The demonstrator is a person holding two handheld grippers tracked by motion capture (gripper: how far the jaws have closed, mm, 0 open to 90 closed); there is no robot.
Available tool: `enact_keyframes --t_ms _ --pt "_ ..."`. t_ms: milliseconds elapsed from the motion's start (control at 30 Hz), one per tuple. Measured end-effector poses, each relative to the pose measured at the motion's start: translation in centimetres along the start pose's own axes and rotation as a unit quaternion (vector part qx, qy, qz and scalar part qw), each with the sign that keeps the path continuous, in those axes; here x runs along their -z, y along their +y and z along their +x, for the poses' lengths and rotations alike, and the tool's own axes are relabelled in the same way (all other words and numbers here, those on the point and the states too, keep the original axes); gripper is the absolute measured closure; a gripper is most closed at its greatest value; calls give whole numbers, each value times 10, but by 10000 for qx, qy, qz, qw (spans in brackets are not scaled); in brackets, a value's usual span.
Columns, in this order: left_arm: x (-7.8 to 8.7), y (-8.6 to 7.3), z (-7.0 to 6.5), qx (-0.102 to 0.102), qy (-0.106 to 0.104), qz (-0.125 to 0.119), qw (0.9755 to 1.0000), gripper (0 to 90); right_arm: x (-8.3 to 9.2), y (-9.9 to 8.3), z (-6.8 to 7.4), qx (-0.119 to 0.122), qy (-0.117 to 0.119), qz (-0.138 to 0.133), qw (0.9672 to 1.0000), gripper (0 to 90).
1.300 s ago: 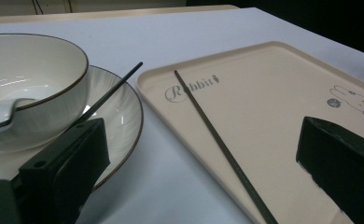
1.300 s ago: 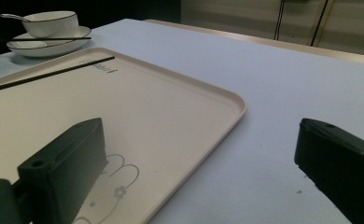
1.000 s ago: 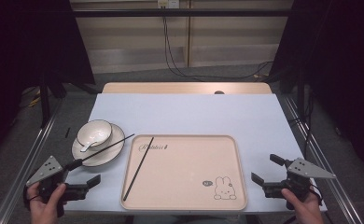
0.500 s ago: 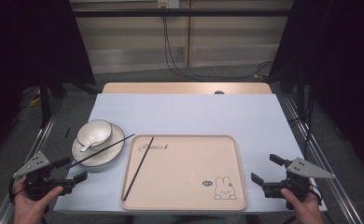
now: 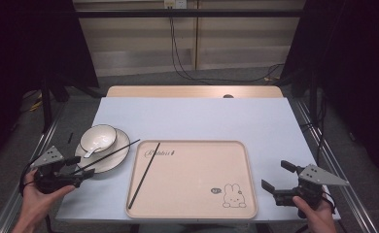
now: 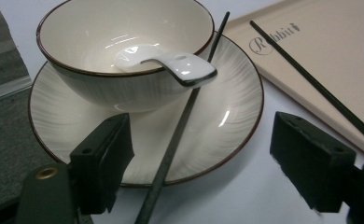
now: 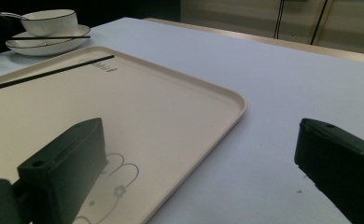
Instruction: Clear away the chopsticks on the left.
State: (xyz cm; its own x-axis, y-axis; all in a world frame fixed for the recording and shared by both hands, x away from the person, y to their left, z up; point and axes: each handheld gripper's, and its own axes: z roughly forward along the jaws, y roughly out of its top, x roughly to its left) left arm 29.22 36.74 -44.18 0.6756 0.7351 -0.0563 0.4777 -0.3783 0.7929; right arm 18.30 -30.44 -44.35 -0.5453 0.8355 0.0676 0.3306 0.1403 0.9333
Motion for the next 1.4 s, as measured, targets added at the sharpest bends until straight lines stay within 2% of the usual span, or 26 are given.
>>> enact_keyframes --t_ms 67,167,267,367,433,533,633,667,767,833,867,900,1100,1133,1200,1233,1333,1400 --pt "-2 1 1 -34 -90 126 9999 273 0 0 0 4 4 -8 10000 21" --pt "-5 2 4 -80 -53 228 9997 316 0 0 0 10 4 -7 10000 21" --pt "-6 2 6 -78 -7 240 9997 368 0 0 0 -14 19 8 10000 21" --pt "-8 2 10 -54 -70 270 9996 424 0 0 0 1 21 12 10000 21" --pt "-11 3 11 -99 5 358 9993 449 0 0 0 -7 28 11 10000 21" --pt "-13 4 13 -67 -43 363 9993 492 0 0 0 -15 28 12 10000 21" --pt "-17 4 13 -113 -99 413 9990 549 0 0 0 0 20 9 10000 21" --pt "-19 4 11 -158 -24 467 9988 585 0 0 0 1 20 9 10000 21" --pt "-21 6 10 -202 -85 487 9986 651 0 0 0 -16 32 18 10000 21" --pt "-23 7 9 -178 -128 514 9984 661 0 0 0 -12 27 15 10000 21" --pt "-24 9 8 -237 -75 597 9979 684 0 0 0 2 24 11 10000 21" --pt "-25 9 9 -249 -143 630 9976 688 0 0 0 4 25 12 10000 21" --pt "-30 12 7 -231 -172 704 9971 725 0 0 0 -3 17 12 10000 21" --pt "-32 11 7 -238 -250 699 9970 734 0 0 0 -4 18 15 10000 21" --pt "-33 12 6 -254 -226 746 9966 754 0 0 0 -13 26 29 10000 21" --pt "-34 12 6 -229 -285 746 9965 763 0 0 0 -7 17 26 10000 21" --pt "-37 13 3 -277 -317 842 9956 799 0 0 0 14 9 28 10000 22" --pt "-37 14 3 -323 -326 815 9956 850 0 0 0 -10 22 31 10000 21"
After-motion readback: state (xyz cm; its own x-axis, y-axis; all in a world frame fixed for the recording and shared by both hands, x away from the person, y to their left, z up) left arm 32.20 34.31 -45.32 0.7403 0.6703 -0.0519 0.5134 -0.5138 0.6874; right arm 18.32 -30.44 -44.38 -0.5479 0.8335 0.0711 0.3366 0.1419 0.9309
